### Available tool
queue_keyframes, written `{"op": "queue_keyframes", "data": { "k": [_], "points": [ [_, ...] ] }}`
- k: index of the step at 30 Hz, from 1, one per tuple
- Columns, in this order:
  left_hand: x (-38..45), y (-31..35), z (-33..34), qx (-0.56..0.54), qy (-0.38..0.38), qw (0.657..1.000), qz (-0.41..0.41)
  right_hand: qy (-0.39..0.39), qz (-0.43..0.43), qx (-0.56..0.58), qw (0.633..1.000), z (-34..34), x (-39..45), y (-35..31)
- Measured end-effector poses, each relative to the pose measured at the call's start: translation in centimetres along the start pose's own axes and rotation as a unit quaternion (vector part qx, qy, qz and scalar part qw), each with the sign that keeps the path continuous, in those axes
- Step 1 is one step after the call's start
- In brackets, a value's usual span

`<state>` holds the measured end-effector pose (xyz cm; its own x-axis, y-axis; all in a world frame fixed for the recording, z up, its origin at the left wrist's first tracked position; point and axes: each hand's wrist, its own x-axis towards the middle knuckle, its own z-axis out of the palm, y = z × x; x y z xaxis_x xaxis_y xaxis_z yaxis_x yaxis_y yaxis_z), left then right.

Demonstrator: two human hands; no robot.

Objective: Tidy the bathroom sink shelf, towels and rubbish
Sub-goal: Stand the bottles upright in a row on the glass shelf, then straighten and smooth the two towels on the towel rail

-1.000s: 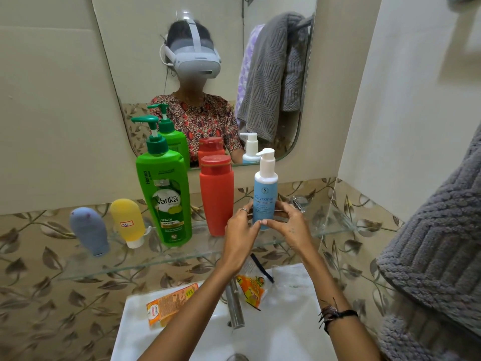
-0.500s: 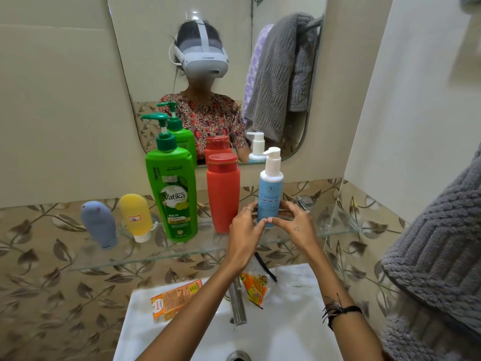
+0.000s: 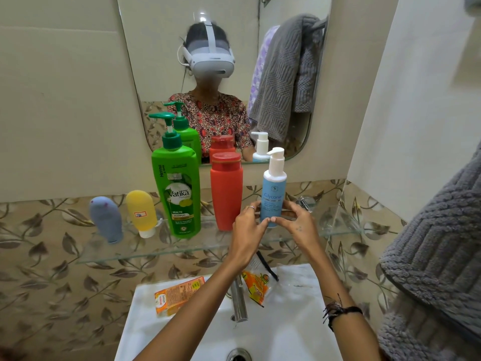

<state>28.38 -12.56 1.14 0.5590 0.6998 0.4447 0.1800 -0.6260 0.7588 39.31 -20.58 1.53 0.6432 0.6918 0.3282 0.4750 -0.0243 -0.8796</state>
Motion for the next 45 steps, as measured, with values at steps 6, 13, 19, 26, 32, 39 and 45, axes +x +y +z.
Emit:
{"op": "queue_keyframes", "data": {
  "k": [6,13,19,26,32,39,45],
  "points": [
    [-0.2,0.1,0.3,0.012,0.003,1.000,-0.004,-0.005,0.001,-0.002,1.000,0.0,-0.2,0.0],
    [-2.3,0.7,0.2,0.005,0.057,0.998,0.017,0.131,-0.024,0.012,0.991,0.6,-2.0,-0.1],
    [-3.8,2.0,-1.2,0.052,0.069,0.993,0.079,0.233,-0.152,-0.029,0.960,1.9,-4.3,-2.3],
    [-5.1,4.1,-3.7,0.065,0.083,0.986,0.131,0.227,-0.202,-0.022,0.952,2.0,-6.0,-5.2],
    [-5.7,6.5,-6.1,0.051,0.069,0.978,0.191,0.248,-0.231,-0.067,0.938,1.0,-8.0,-8.6],
    [-6.9,8.0,-10.3,0.055,-0.007,0.947,0.316,0.294,-0.249,-0.178,0.905,0.2,-11.5,-13.0],
    [-8.6,9.5,-12.3,-0.028,-0.053,0.927,0.371,0.338,-0.242,-0.250,0.875,0.1,-16.1,-17.3]
  ]
}}
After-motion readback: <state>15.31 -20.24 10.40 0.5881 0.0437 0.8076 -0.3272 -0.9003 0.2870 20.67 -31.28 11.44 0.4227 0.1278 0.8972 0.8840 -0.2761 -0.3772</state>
